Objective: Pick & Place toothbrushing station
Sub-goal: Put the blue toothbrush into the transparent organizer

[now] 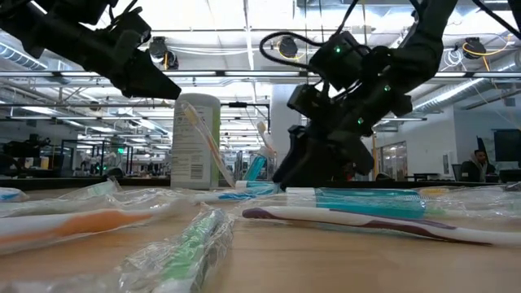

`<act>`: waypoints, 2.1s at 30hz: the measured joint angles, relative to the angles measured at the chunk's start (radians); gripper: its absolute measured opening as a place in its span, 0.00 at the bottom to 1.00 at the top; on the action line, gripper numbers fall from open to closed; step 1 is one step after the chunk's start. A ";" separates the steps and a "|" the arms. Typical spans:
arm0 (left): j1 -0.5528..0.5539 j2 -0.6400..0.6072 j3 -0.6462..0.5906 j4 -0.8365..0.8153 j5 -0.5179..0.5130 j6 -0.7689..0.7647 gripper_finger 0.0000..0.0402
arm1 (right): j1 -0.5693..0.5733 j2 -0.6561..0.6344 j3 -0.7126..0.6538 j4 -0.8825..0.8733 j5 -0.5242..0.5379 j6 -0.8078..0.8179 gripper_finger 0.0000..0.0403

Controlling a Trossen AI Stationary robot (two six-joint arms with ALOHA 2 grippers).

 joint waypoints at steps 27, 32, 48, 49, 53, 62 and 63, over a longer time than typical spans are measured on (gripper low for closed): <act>0.000 0.000 0.000 -0.004 0.002 -0.003 0.46 | -0.010 -0.050 0.000 -0.049 -0.005 -0.006 0.09; 0.000 0.000 0.000 -0.002 0.002 0.001 0.46 | 0.016 -0.107 -0.001 -0.067 0.001 -0.036 0.12; 0.000 0.000 0.000 0.012 0.002 -0.002 0.46 | 0.104 -0.553 0.084 -0.707 0.325 -0.410 0.11; 0.000 0.000 0.000 0.019 0.002 -0.001 0.46 | 0.100 -0.552 0.121 -0.766 0.367 -0.437 0.11; 0.000 0.000 0.000 0.053 0.001 0.004 0.46 | 0.073 -0.522 0.300 -0.980 0.510 -0.508 0.11; 0.001 0.000 0.000 0.057 0.001 0.014 0.46 | -0.036 -0.419 0.500 -1.253 0.777 -0.673 0.11; 0.001 0.000 0.000 0.056 0.001 0.014 0.46 | -0.047 -0.412 0.500 -1.238 0.779 -0.693 0.11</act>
